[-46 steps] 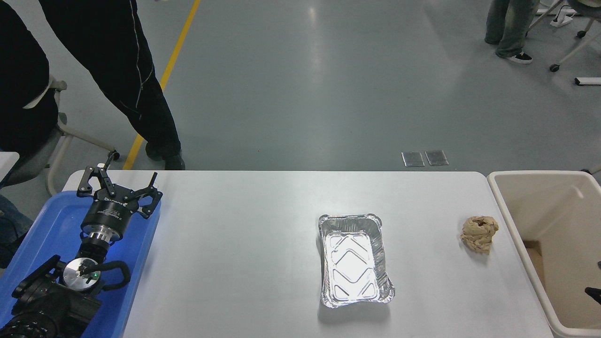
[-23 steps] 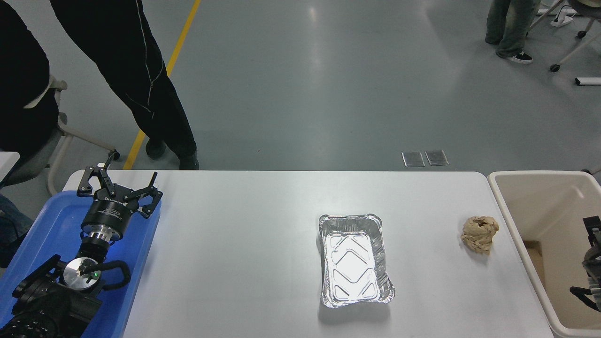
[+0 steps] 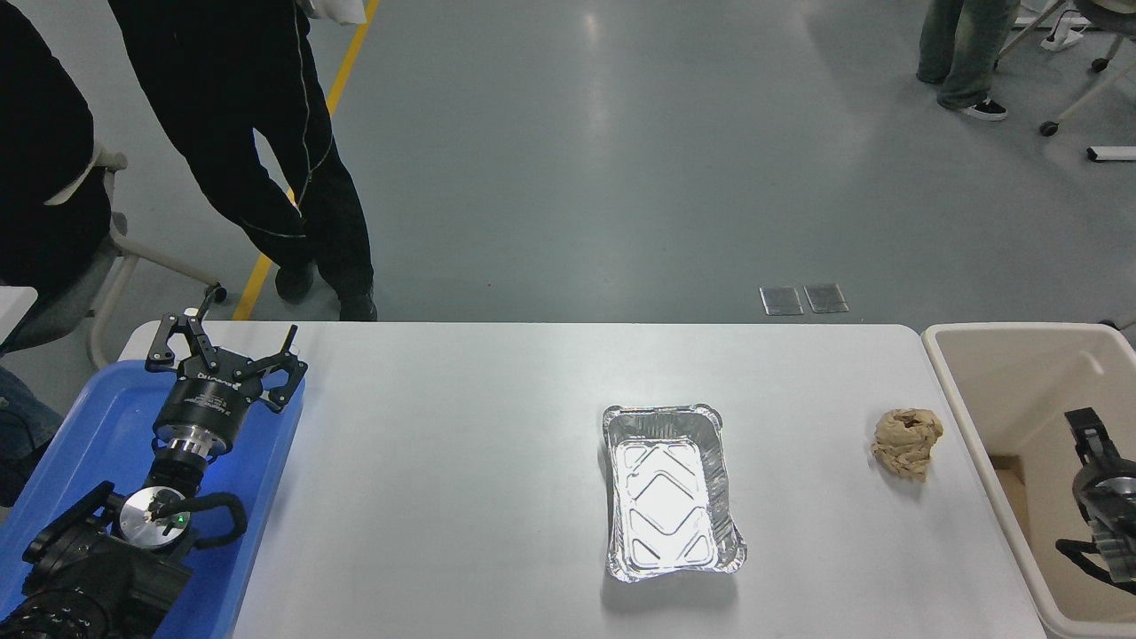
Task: Pick up foil plate and place in dustbin
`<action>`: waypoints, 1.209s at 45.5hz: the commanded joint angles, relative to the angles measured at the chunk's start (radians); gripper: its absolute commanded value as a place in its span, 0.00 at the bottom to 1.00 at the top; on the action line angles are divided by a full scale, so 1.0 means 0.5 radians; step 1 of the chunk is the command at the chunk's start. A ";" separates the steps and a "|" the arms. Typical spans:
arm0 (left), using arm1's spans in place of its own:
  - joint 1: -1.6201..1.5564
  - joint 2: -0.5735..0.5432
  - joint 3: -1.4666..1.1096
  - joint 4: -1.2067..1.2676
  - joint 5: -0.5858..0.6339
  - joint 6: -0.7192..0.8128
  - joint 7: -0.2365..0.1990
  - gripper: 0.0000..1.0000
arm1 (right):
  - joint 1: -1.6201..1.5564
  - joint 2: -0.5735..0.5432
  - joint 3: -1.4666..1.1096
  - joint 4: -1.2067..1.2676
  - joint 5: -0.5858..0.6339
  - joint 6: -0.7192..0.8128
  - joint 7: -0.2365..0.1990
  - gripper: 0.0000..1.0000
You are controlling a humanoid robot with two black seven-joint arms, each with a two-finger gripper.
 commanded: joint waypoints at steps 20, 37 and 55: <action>-0.003 0.006 0.008 -0.006 0.006 0.000 0.015 0.99 | 1.470 -0.421 -1.330 1.527 -0.406 0.275 0.000 1.00; -0.003 0.006 0.008 -0.006 0.006 0.000 0.015 0.99 | 2.897 -0.040 -2.177 2.499 -0.387 0.937 0.000 1.00; 0.000 0.006 0.008 -0.003 0.003 0.000 0.012 0.99 | 3.539 0.162 -2.155 2.757 -0.351 1.680 0.000 1.00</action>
